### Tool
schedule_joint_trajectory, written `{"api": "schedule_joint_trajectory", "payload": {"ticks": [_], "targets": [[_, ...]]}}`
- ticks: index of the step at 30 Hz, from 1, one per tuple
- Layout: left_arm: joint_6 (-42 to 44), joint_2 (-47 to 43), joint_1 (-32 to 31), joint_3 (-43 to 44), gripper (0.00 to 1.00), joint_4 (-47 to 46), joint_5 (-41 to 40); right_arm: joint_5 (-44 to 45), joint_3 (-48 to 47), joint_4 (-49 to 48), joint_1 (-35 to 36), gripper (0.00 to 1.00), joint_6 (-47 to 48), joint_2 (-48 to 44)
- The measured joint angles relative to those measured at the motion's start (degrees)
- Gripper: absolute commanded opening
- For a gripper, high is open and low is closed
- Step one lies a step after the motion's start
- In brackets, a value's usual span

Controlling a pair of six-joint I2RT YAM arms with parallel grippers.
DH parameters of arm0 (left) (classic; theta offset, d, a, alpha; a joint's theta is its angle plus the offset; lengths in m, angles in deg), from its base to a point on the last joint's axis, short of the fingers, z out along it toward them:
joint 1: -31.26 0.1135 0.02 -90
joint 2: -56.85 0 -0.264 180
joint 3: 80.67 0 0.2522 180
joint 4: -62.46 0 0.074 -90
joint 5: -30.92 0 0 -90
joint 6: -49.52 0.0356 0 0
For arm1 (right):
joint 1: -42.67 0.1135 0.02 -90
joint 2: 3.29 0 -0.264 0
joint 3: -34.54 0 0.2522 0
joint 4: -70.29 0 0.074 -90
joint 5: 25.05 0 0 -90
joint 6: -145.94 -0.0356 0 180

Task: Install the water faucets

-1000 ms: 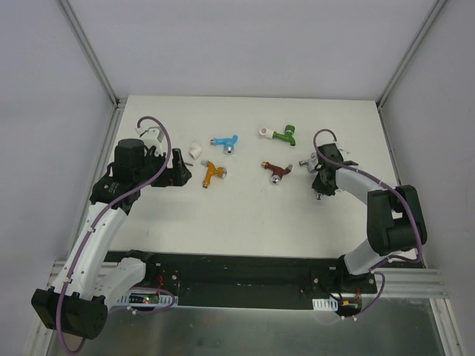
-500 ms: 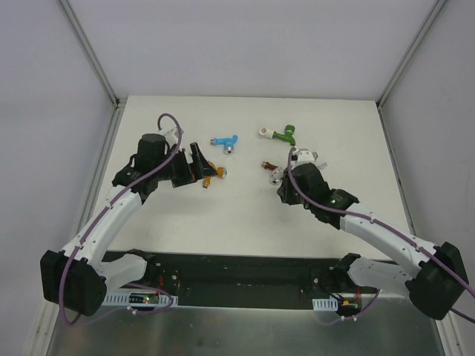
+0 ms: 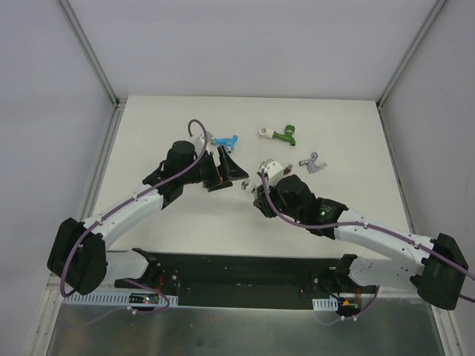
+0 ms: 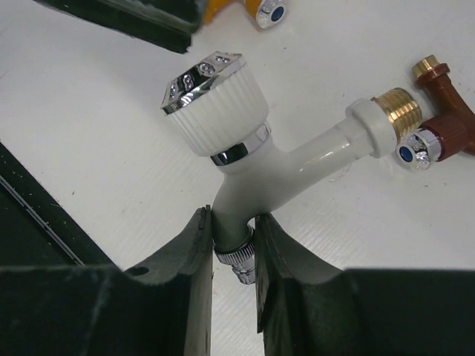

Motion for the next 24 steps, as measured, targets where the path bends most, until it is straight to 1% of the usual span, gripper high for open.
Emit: {"api": "schedule_joint_trajectory", "payload": {"ticks": [3,8,9,11,12,13,18,19,20,23,24], "targets": [[-1.1,1.9,-2.0,0.0,0.91,-1.9,0.0,-0.8,0.0,-0.4,0.9,0.0,1.2,0.8],[-2.4,4.7,-4.8,0.1,0.83,-3.8,0.0,-1.4,-0.1,-0.5,1.6,0.0,2.5,1.7],[-2.6,5.3,-5.1,0.1,0.81,-4.0,0.1,-1.5,-0.1,-0.5,1.7,0.0,2.7,1.7],[-3.2,6.4,-5.6,0.2,0.74,-4.1,0.2,-1.4,-0.1,-0.6,1.7,0.0,3.2,1.9],[-3.7,6.8,-5.7,0.2,0.68,-4.1,0.2,-1.3,-0.1,-0.6,1.7,0.0,3.3,1.9],[-3.9,7.0,-5.7,0.2,0.58,-4.1,0.2,-1.3,-0.1,-0.7,1.7,0.0,3.6,1.9],[-5.1,7.2,-5.7,0.2,0.0,-4.9,0.4,-0.7,-0.1,-0.9,1.7,0.0,4.3,2.0],[-5.6,7.2,-5.7,0.2,0.0,-5.0,0.3,-0.4,-0.1,-1.1,1.7,0.06,4.5,2.0],[-5.8,7.2,-5.7,0.2,0.0,-5.3,0.3,-0.2,-0.2,-1.3,1.7,0.18,4.7,2.0],[-7.3,7.1,-5.7,0.2,0.0,-5.7,-0.3,1.0,-0.5,-1.3,1.8,0.66,5.1,2.1],[-8.2,7.1,-5.7,0.2,0.0,-5.8,-0.6,1.9,-0.6,-1.4,1.9,0.75,5.4,2.2]]}}
